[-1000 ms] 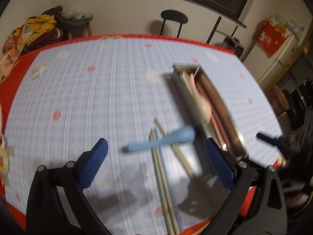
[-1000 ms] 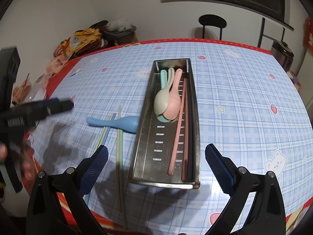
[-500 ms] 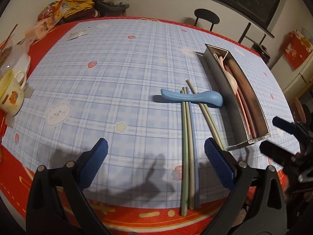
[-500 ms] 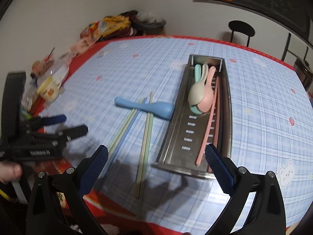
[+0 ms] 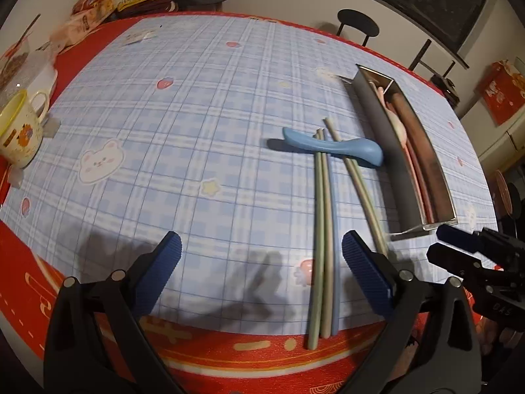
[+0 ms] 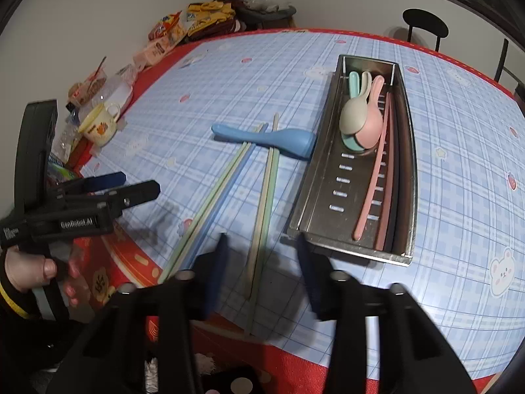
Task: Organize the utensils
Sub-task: 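Move both open tools back toward the blue spoon and chopsticks, then close the right gripper on a green chopstick while the left tool aligns over another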
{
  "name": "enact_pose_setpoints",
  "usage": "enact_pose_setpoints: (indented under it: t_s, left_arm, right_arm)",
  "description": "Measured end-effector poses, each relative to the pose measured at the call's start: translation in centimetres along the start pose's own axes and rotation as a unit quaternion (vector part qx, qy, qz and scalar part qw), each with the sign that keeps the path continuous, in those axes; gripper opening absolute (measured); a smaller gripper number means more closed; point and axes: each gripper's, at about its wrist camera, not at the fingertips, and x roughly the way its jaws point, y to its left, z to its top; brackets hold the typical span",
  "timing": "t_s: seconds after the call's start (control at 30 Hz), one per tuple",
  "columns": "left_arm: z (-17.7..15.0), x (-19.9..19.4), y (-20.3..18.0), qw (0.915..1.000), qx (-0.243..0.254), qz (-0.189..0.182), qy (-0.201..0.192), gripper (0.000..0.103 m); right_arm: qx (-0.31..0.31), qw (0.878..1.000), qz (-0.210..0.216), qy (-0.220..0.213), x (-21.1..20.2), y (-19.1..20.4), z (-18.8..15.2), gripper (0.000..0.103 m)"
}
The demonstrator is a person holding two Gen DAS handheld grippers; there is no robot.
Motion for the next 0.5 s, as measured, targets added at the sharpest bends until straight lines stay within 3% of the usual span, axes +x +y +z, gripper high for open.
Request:
enact_pose_setpoints:
  t_s: [0.07, 0.17, 0.27, 0.5]
  left_arm:
    - [-0.1, 0.3, 0.0, 0.9999, 0.002, -0.010, 0.009, 0.087]
    - [-0.4, 0.9, -0.2, 0.9995, 0.013, -0.018, 0.023, 0.067]
    - [-0.4, 1.1, -0.4, 0.9991, 0.021, -0.024, 0.027, 0.055]
    - [-0.6, 1.5, -0.7, 0.9983, 0.035, -0.036, 0.029, 0.051]
  right_arm:
    - [-0.006, 1.000, -0.003, 0.008, 0.4, 0.1, -0.3, 0.021]
    - [-0.015, 1.000, -0.012, 0.020, 1.3, 0.2, -0.8, 0.014]
    - [-0.033, 0.999, -0.025, 0.032, 2.4, 0.5, -1.2, 0.010]
    - [-0.064, 0.995, -0.047, 0.052, 4.1, 1.5, -1.6, 0.007]
